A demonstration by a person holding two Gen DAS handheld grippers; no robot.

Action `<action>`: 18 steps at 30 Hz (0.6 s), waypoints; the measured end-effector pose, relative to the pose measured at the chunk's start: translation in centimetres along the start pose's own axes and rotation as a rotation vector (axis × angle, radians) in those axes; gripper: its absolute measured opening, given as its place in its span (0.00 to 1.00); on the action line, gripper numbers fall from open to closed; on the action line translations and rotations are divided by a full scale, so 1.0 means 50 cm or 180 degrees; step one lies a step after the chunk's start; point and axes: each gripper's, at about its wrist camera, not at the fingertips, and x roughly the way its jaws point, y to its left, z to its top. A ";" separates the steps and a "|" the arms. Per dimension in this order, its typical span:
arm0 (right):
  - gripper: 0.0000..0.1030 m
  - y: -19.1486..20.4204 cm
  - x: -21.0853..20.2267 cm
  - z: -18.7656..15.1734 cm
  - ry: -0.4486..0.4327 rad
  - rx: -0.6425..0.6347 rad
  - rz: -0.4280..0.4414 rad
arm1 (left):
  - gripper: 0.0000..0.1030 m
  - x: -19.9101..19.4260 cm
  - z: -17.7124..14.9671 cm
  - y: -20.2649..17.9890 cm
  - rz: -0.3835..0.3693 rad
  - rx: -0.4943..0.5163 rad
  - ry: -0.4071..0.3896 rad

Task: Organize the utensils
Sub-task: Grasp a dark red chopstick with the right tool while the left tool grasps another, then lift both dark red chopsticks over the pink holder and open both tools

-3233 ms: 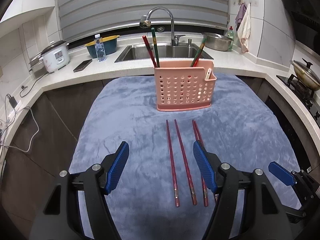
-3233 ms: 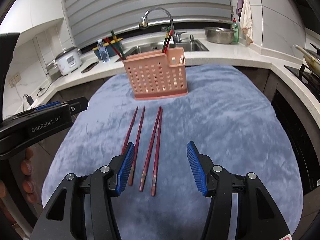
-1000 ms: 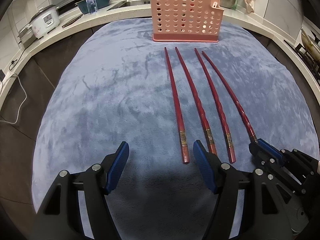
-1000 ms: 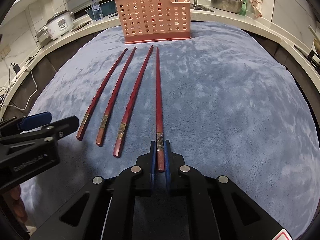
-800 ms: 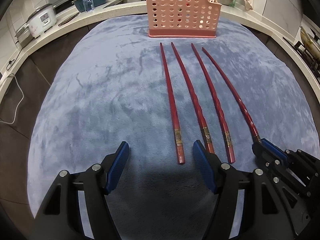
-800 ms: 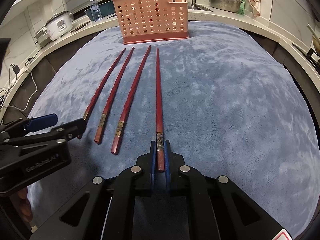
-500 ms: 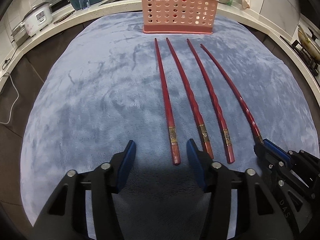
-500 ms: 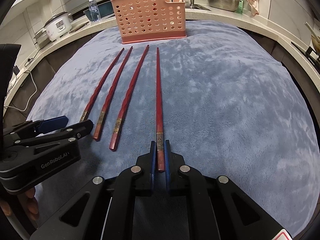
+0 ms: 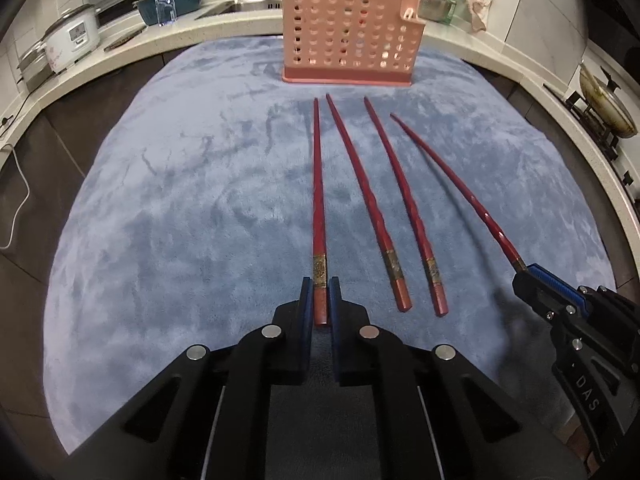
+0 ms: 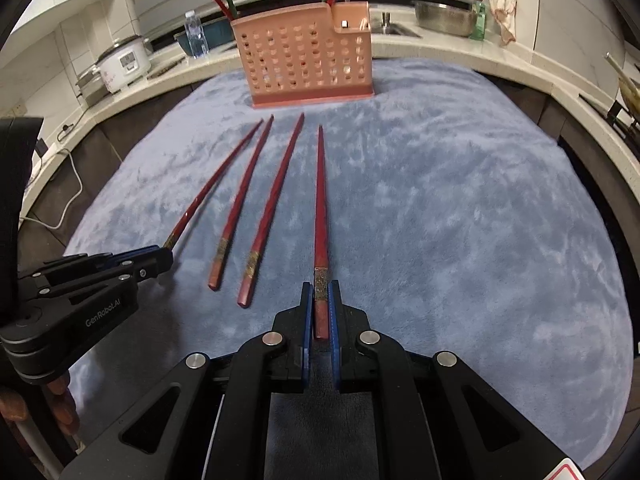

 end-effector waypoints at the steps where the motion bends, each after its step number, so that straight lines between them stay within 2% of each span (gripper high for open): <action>1: 0.07 0.000 -0.009 0.004 -0.0036 -0.0003 0.0000 | 0.07 -0.011 0.004 0.001 -0.0011 -0.0002 -0.0044; 12: 0.07 -0.006 -0.127 0.095 -0.0534 0.0067 0.0030 | 0.07 -0.149 0.095 0.001 -0.0147 -0.0070 -0.0585; 18: 0.07 -0.012 -0.182 0.156 -0.0786 0.0122 0.0058 | 0.07 -0.199 0.152 -0.010 -0.0097 -0.0004 -0.0830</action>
